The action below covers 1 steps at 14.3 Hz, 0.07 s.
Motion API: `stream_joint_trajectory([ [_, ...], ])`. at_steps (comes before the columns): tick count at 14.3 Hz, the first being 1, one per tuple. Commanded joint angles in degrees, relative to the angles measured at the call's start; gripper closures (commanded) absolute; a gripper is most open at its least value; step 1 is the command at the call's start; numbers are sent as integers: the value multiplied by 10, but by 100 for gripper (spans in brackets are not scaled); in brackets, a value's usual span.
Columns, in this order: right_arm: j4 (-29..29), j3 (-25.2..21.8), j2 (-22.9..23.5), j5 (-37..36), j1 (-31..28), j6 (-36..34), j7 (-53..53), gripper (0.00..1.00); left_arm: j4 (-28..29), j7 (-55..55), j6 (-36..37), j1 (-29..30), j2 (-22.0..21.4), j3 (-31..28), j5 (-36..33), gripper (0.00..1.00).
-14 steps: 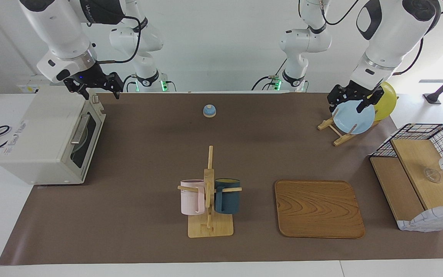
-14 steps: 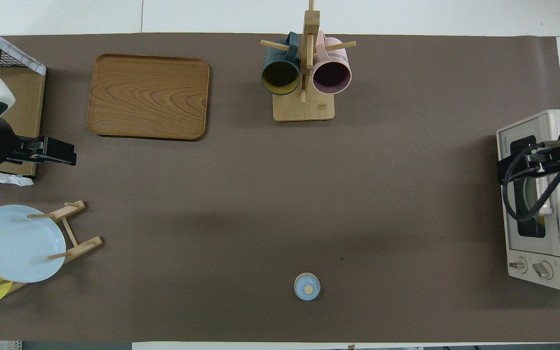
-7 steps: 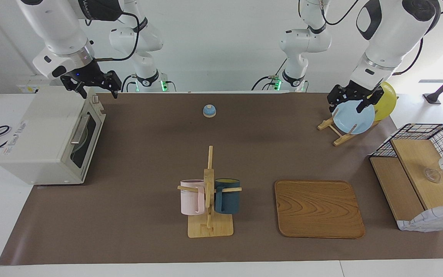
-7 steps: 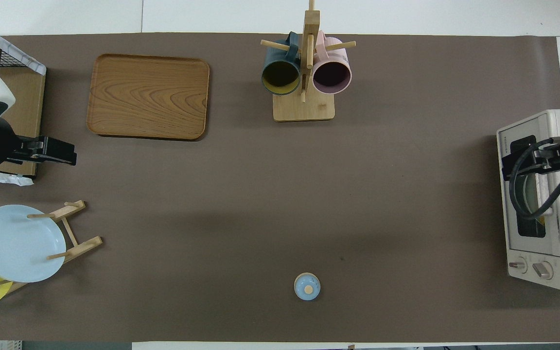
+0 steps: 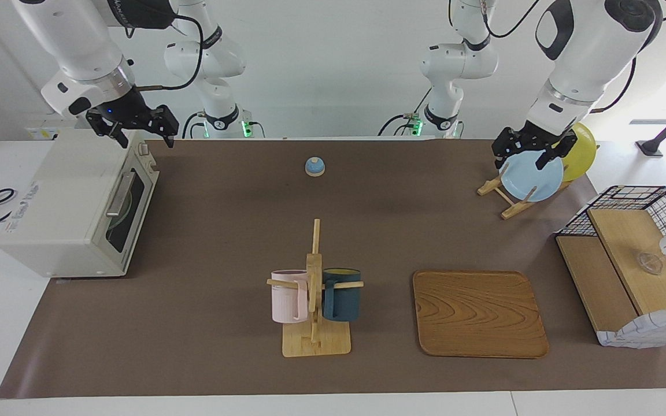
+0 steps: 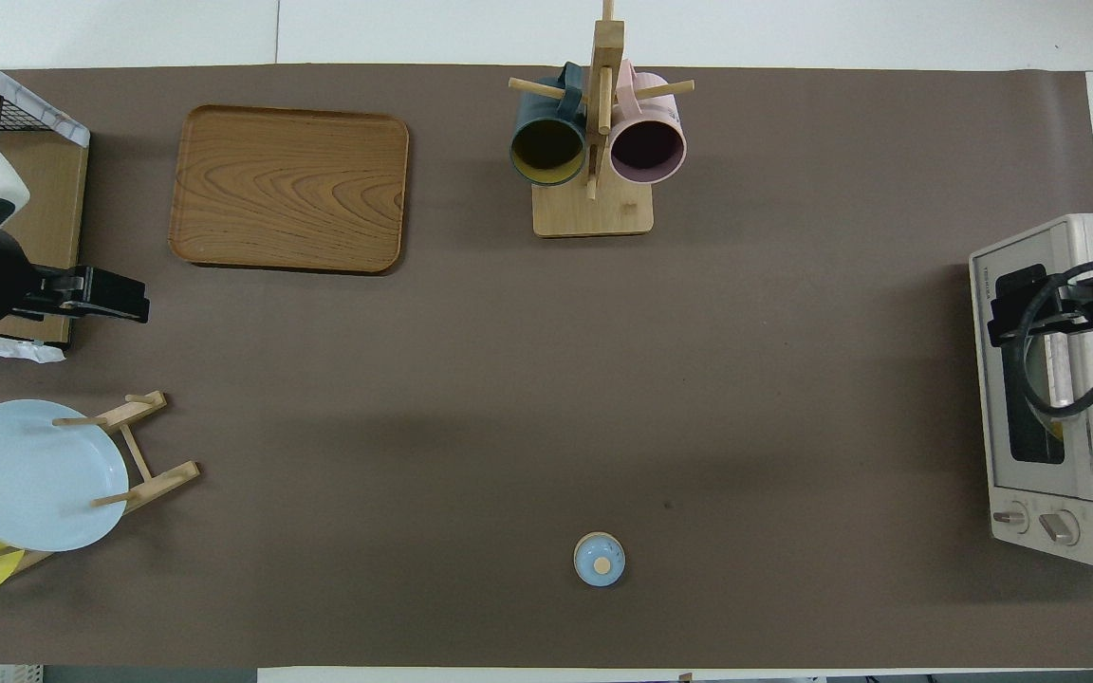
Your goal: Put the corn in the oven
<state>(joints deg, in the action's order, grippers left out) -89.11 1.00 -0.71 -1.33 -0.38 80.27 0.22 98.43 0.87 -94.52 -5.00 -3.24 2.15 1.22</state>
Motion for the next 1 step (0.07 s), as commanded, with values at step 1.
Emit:
stream_joint_trajectory([
  [1,14,-3,9,13,-4,0,6,0,2,4,2,1,-6,-1,-2,0],
])
